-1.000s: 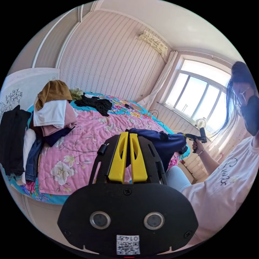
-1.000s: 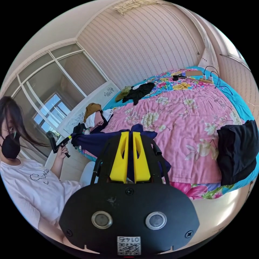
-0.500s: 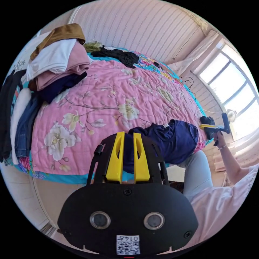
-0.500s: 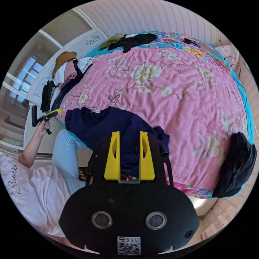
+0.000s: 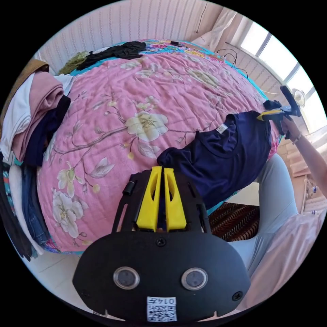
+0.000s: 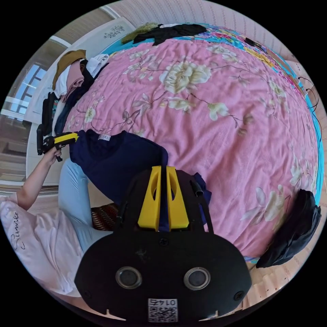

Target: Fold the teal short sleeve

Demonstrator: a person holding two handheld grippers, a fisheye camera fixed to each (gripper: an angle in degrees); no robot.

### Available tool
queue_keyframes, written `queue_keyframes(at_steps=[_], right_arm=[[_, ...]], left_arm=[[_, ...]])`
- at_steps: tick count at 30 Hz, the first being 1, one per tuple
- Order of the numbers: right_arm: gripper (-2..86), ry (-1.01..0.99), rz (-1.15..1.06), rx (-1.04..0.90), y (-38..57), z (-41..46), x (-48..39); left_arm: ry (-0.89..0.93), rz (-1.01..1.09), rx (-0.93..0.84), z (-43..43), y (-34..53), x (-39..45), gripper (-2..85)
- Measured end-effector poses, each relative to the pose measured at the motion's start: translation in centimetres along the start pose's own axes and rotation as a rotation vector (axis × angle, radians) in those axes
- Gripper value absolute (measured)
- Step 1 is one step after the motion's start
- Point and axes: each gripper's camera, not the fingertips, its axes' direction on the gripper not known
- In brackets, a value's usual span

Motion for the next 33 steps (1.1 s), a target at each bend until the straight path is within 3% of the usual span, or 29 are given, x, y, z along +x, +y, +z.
queue_keyframes(at_steps=[10, 17, 22, 27, 33], right_arm=[[1.0, -0.123, -0.107, 0.623, 12.9, -19.4, -4.6], [1.0, -0.159, -0.272, 0.916, 21.8, -31.0, -8.9], [1.0, -0.136, -0.310, 0.905, 21.6, -34.4, -10.2], [1.1, -0.119, -0.288, 0.803, 16.5, -34.0, -8.5], [1.7, -0.152, -0.132, 0.491, 3.9, -26.2, -1.2]], left_arm=[[0.258, -0.099, 0.688, -19.0, 7.3, 0.2, -1.0], [0.237, 0.005, 1.041, -30.8, 11.2, 3.0, -1.0], [0.182, 0.045, 1.096, -35.0, 9.8, 3.9, -1.0], [0.105, 0.040, 1.040, -35.4, 2.9, 2.9, -1.0], [0.020, -0.050, 0.677, -24.2, -13.5, -0.6, -0.7]])
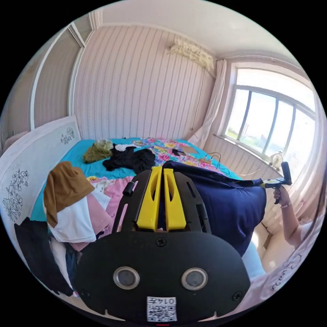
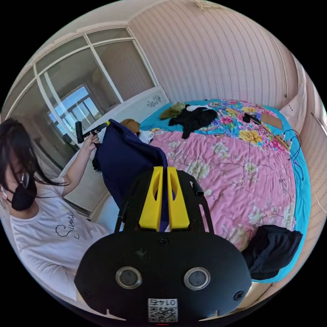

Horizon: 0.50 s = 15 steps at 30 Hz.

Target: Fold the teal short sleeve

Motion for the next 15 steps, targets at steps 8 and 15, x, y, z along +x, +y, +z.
queue_keyframes(at_steps=[8, 15], right_arm=[[7.0, 0.090, 0.364, -0.225, 3.1, 16.3, 15.3], [7.4, 0.136, 0.434, -0.207, 11.7, 17.8, 16.8]], left_arm=[[-0.118, -0.119, -0.270, 17.6, 6.1, -2.6, 3.2], [0.248, 0.079, -0.545, 19.1, 19.0, 9.0, 5.2]])
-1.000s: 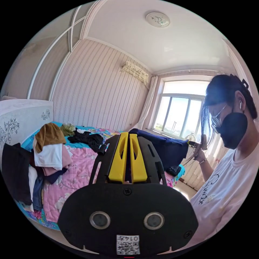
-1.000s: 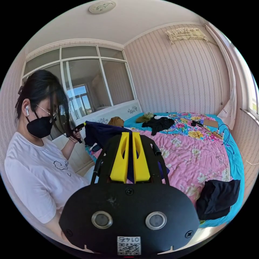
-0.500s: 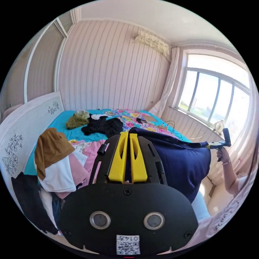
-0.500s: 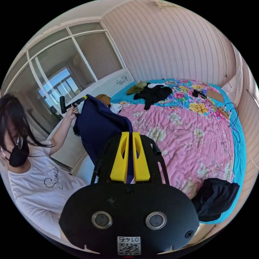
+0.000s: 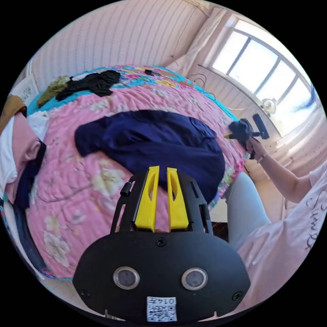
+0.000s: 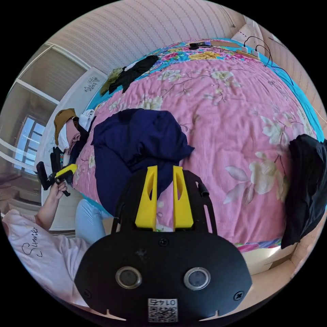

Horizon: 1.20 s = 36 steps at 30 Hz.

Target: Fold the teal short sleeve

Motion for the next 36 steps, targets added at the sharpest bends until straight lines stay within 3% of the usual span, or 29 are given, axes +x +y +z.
queue_keyframes(at_steps=[2, 5, 7, 11, 16, 20, 24, 29, 33, 36], right_arm=[[7.5, 0.017, 0.017, -0.048, 1.4, 1.8, 0.9], [7.8, -0.025, 0.077, -0.080, 2.3, 3.8, 2.3], [7.9, -0.077, 0.103, -0.076, 2.7, 4.6, 2.9], [7.2, -0.120, 0.069, 0.001, 3.7, 4.1, 3.2], [6.9, -0.098, 0.006, 0.044, 5.0, 3.3, 3.0], [6.9, -0.061, -0.055, 0.018, 6.0, 4.1, 2.5], [7.4, -0.010, -0.139, -0.014, 6.3, 5.9, 1.3], [10.9, 0.142, -0.271, -0.033, 4.9, 8.9, -1.0], [12.1, 0.073, -0.092, 0.029, 2.4, 10.2, 1.3], [6.2, -0.125, 0.187, 0.029, 0.9, 11.9, 6.0]], left_arm=[[0.123, 0.048, -0.124, 5.8, 2.1, 5.2, 6.8], [0.105, -0.019, -0.282, 12.6, 2.8, 7.9, 6.8], [0.046, -0.102, -0.263, 13.8, 2.7, 7.4, 4.1], [0.104, -0.023, -0.290, 13.9, 1.9, 6.2, -0.4], [0.174, -0.008, -0.139, 7.7, 2.3, 5.1, -0.9], [0.218, -0.111, -0.028, 3.0, 4.0, 2.1, -1.0], [0.144, -0.208, 0.006, 1.8, 5.4, -0.8, -1.0], [0.211, -0.315, 0.078, 1.1, 6.7, -3.6, -1.0], [0.203, -0.293, 0.090, 0.5, 6.9, -3.8, -1.0], [0.208, -0.261, 0.120, -0.4, 7.0, -3.8, -1.0]])
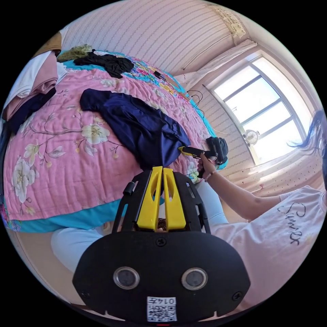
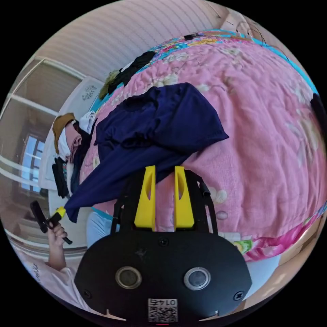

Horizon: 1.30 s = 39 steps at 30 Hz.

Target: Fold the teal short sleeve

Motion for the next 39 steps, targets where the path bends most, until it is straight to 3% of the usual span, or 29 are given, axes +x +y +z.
queue_keyframes(at_steps=[2, 3, 6, 12, 16, 19, 25, 34, 39], right_arm=[[2.3, -0.262, 0.090, 0.045, 0.1, -1.2, 2.8], [1.9, -0.292, 0.084, 0.072, 0.4, -2.0, 3.0], [0.8, -0.304, -0.037, 0.112, 2.4, -7.0, 2.3], [0.5, -0.335, -0.192, -0.065, 3.3, -11.4, 0.6], [1.1, -0.175, -0.201, -0.096, 0.6, -6.5, -0.1], [2.2, 0.029, -0.172, -0.101, -0.2, -2.9, -0.2], [6.0, 0.239, -0.314, -0.099, 3.3, -1.0, -2.0], [15.1, 0.224, -0.240, -0.167, 3.3, 5.6, -2.4], [5.6, 0.270, -0.266, -0.219, 3.4, 7.6, -2.8]], left_arm=[[0.029, 0.041, -0.001, -0.8, 0.0, 0.3, -1.0], [0.032, 0.052, -0.002, -1.1, 0.1, 0.4, -1.0], [0.072, 0.115, -0.012, -3.0, 0.4, 1.0, -1.0], [0.027, 0.187, 0.014, -6.3, -0.1, 1.3, -0.9], [-0.165, 0.087, 0.011, -3.3, -2.0, -2.6, -0.5], [-0.165, -0.054, -0.061, -0.8, -2.6, -6.2, 1.5], [-0.225, 0.012, -0.111, 0.5, -0.6, -3.9, 4.3], [-0.342, 0.024, -0.179, 8.0, -2.2, -2.2, 7.7], [-0.363, 0.061, -0.257, 9.2, -2.0, -2.5, 0.7]])
